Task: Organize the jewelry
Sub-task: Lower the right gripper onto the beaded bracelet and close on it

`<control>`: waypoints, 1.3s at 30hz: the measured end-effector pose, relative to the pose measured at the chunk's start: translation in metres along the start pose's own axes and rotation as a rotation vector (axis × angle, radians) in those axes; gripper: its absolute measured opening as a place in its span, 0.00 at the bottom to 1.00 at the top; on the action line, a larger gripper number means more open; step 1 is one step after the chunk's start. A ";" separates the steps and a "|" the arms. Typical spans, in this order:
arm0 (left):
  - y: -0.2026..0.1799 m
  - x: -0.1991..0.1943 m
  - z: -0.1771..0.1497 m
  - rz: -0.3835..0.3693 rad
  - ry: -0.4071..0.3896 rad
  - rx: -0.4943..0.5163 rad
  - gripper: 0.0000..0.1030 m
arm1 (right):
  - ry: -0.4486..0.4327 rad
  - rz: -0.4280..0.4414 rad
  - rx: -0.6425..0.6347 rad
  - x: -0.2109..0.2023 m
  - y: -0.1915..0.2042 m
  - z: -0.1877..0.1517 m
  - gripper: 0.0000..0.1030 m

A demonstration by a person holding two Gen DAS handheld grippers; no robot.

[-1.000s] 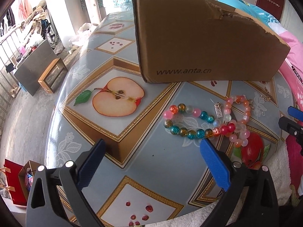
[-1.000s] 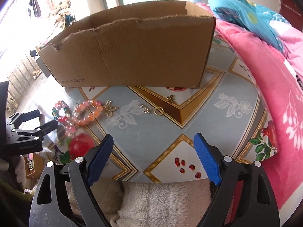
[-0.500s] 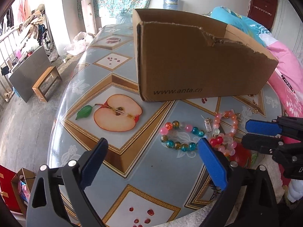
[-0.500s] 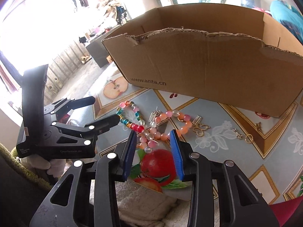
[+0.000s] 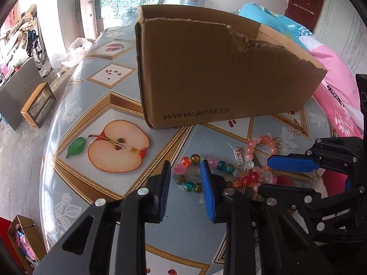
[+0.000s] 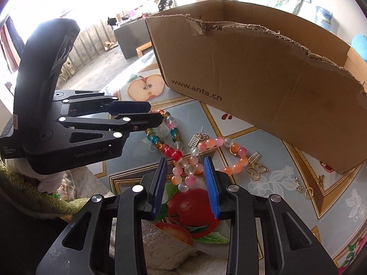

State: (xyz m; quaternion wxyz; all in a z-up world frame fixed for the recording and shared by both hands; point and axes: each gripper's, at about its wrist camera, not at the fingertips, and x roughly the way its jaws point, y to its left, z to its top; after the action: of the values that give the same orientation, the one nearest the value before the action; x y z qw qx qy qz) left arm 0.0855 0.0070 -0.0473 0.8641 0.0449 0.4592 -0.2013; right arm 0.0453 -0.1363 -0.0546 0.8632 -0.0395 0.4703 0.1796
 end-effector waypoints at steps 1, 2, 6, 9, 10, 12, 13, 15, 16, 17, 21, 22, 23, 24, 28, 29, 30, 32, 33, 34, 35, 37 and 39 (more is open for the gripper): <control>-0.001 0.002 -0.001 0.002 0.005 0.000 0.19 | 0.001 -0.008 -0.009 0.001 0.001 0.000 0.25; -0.001 0.002 -0.001 0.005 0.005 -0.001 0.17 | 0.002 -0.014 -0.018 0.002 0.002 0.000 0.19; 0.000 0.001 -0.002 0.006 0.005 -0.008 0.13 | 0.003 -0.032 -0.039 0.004 0.003 -0.001 0.13; 0.002 0.001 -0.003 0.006 0.006 -0.009 0.13 | -0.014 -0.045 -0.066 0.001 0.007 -0.001 0.12; 0.001 0.000 -0.003 0.008 0.006 -0.008 0.13 | -0.022 -0.047 -0.079 -0.001 0.009 -0.001 0.11; 0.001 0.000 -0.004 0.010 0.007 -0.008 0.13 | -0.039 -0.048 -0.108 -0.004 0.014 0.000 0.07; 0.002 0.000 -0.003 0.010 0.007 -0.010 0.13 | -0.047 -0.045 -0.123 -0.006 0.017 0.000 0.07; 0.002 -0.001 -0.004 0.008 0.006 -0.012 0.13 | -0.056 -0.039 -0.156 -0.008 0.023 0.000 0.07; 0.002 -0.001 -0.004 0.009 0.006 -0.011 0.13 | -0.055 -0.032 -0.170 -0.007 0.026 0.001 0.07; 0.002 -0.001 -0.004 0.010 0.007 -0.010 0.13 | -0.051 -0.025 -0.181 -0.006 0.028 0.000 0.07; 0.002 -0.001 -0.004 0.014 0.008 -0.008 0.13 | -0.027 0.005 -0.206 -0.001 0.035 -0.004 0.07; 0.001 -0.001 -0.004 0.018 0.008 -0.006 0.13 | -0.020 0.012 -0.208 0.000 0.037 -0.005 0.07; 0.001 -0.001 -0.005 0.021 0.007 -0.004 0.13 | -0.015 0.021 -0.209 0.001 0.038 -0.006 0.08; 0.001 -0.001 -0.005 0.022 0.007 -0.003 0.13 | -0.008 0.033 -0.208 0.001 0.039 -0.007 0.08; 0.001 -0.001 -0.006 0.024 0.007 -0.002 0.13 | 0.019 0.096 -0.187 0.004 0.041 -0.010 0.12; 0.001 -0.001 -0.006 0.025 0.007 -0.001 0.13 | 0.024 0.105 -0.182 0.002 0.042 -0.012 0.16; 0.000 -0.001 -0.006 0.026 0.007 0.000 0.13 | 0.029 0.114 -0.177 0.001 0.042 -0.014 0.18; 0.000 -0.001 -0.006 0.030 0.007 0.004 0.13 | 0.026 0.133 -0.153 -0.002 0.040 -0.015 0.19; 0.000 -0.001 -0.007 0.031 0.007 0.006 0.13 | 0.022 0.145 -0.131 -0.006 0.037 -0.016 0.19; 0.000 -0.001 -0.007 0.033 0.007 0.008 0.13 | 0.016 0.156 -0.104 -0.009 0.032 -0.016 0.20; 0.000 -0.001 -0.007 0.034 0.007 0.008 0.13 | 0.008 0.161 -0.073 -0.011 0.027 -0.015 0.21; 0.000 -0.001 -0.007 0.034 0.006 0.009 0.13 | -0.004 0.158 -0.006 -0.014 0.015 -0.013 0.22; 0.000 -0.001 -0.007 0.034 0.007 0.008 0.13 | -0.006 0.139 0.059 -0.012 0.003 -0.011 0.22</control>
State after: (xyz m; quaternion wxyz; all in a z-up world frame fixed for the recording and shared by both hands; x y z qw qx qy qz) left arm 0.0794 0.0090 -0.0503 0.8656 0.0567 0.4606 -0.1881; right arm 0.0291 -0.1396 -0.0503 0.8507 0.0195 0.4745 0.2253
